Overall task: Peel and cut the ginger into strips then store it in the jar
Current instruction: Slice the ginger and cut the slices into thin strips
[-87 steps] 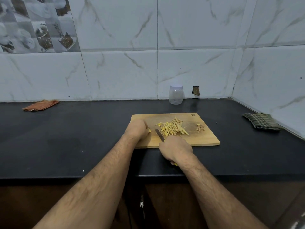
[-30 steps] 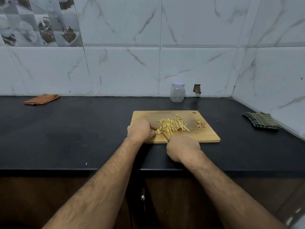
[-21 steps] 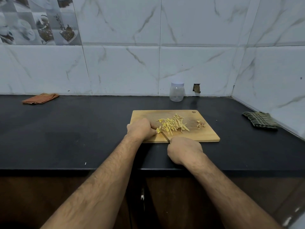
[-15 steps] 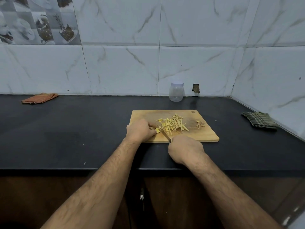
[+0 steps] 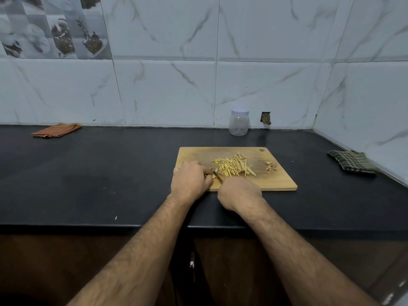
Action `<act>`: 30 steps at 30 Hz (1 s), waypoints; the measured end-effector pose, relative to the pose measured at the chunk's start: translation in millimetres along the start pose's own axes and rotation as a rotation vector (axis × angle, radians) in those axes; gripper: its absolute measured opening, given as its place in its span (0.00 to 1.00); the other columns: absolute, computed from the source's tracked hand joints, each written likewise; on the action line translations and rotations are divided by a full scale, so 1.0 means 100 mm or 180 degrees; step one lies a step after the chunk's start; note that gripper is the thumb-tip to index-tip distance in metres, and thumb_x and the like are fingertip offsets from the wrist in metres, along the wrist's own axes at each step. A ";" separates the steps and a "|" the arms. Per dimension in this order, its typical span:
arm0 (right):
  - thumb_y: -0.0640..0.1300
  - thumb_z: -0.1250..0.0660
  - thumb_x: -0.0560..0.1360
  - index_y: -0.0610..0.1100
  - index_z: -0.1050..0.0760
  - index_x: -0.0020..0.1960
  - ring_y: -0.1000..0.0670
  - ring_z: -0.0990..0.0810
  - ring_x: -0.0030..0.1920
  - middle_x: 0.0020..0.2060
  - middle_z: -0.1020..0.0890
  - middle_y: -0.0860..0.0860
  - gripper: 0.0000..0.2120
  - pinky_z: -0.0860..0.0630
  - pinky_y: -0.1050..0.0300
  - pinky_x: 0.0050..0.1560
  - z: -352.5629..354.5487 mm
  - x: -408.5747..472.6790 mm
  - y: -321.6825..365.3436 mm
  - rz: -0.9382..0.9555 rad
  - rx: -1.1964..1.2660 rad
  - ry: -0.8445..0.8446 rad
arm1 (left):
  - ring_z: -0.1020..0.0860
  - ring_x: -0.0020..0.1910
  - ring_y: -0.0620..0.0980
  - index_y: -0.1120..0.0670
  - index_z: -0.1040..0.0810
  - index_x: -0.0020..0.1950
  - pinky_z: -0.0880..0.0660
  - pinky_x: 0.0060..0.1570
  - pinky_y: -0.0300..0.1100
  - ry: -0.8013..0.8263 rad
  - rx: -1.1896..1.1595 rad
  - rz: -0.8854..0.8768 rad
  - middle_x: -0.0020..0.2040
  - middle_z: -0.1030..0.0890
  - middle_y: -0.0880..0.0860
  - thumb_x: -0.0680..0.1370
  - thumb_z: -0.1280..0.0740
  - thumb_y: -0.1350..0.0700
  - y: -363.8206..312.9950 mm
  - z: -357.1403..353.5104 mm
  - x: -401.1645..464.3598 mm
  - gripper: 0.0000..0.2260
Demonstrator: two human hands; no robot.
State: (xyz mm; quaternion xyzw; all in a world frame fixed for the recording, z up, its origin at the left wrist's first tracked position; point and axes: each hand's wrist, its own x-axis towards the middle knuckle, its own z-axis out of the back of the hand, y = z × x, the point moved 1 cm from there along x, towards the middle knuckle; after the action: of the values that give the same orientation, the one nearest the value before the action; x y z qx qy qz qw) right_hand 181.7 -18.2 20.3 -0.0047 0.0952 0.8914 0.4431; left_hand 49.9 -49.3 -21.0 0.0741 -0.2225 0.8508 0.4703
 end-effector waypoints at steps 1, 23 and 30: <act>0.43 0.41 0.81 0.43 0.23 0.61 0.46 0.23 0.52 0.58 0.20 0.47 0.13 0.27 0.53 0.49 0.01 0.00 0.01 -0.0005 -0.0016 0.0022 | 0.26 0.56 0.50 0.42 0.16 0.57 0.31 0.58 0.53 0.0005 0.0022 -0.0003 0.53 0.21 0.46 0.79 0.39 0.49 0.00 0.00 0.00 0.13; 0.45 0.41 0.81 0.45 0.22 0.60 0.46 0.21 0.53 0.56 0.19 0.47 0.13 0.28 0.53 0.45 -0.03 -0.15 -0.12 -0.0114 0.0106 -0.0084 | 0.24 0.53 0.50 0.44 0.15 0.51 0.31 0.53 0.50 -0.0188 0.0004 0.0005 0.50 0.20 0.45 0.79 0.38 0.47 0.03 -0.05 -0.01 0.12; 0.45 0.42 0.81 0.44 0.23 0.61 0.47 0.27 0.47 0.57 0.20 0.47 0.13 0.29 0.53 0.46 -0.03 -0.06 0.01 0.0029 0.0092 -0.0080 | 0.24 0.52 0.50 0.45 0.15 0.49 0.30 0.52 0.50 -0.0216 0.0034 -0.0003 0.49 0.19 0.45 0.78 0.38 0.47 0.04 -0.05 0.01 0.11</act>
State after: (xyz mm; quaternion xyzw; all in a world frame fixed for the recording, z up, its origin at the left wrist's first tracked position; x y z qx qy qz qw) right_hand 184.0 -23.7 18.4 0.0134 0.1025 0.8919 0.4403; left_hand 46.4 -48.5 -26.9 0.1056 -0.2338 0.8487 0.4625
